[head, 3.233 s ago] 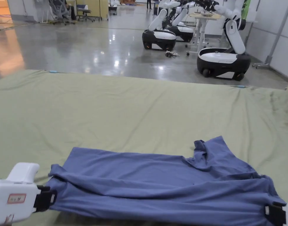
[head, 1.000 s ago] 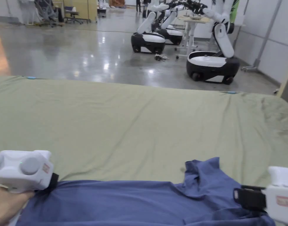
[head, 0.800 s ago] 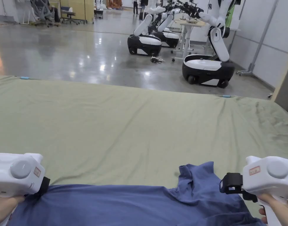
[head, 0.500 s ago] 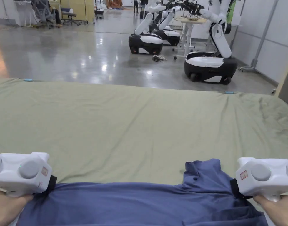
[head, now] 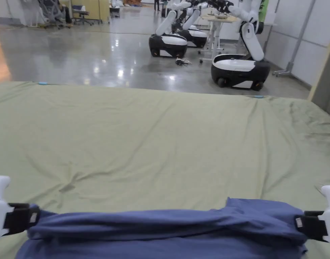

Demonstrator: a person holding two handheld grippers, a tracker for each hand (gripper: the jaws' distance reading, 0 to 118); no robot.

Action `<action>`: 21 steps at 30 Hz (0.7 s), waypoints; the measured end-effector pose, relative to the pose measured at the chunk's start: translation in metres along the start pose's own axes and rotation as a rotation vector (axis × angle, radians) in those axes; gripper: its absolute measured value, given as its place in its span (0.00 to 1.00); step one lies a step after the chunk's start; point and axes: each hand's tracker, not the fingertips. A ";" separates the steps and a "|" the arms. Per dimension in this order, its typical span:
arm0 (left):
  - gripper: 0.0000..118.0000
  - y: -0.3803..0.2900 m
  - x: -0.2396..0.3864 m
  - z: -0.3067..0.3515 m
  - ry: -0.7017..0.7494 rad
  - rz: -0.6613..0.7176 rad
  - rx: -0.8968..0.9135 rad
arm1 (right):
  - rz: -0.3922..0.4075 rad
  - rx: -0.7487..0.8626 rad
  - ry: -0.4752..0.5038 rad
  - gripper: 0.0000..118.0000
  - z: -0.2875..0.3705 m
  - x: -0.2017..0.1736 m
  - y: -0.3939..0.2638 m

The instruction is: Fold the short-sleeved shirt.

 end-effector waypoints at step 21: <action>0.55 0.010 0.050 0.054 0.087 -0.091 0.373 | 0.054 0.218 -0.055 0.57 0.015 -0.053 0.014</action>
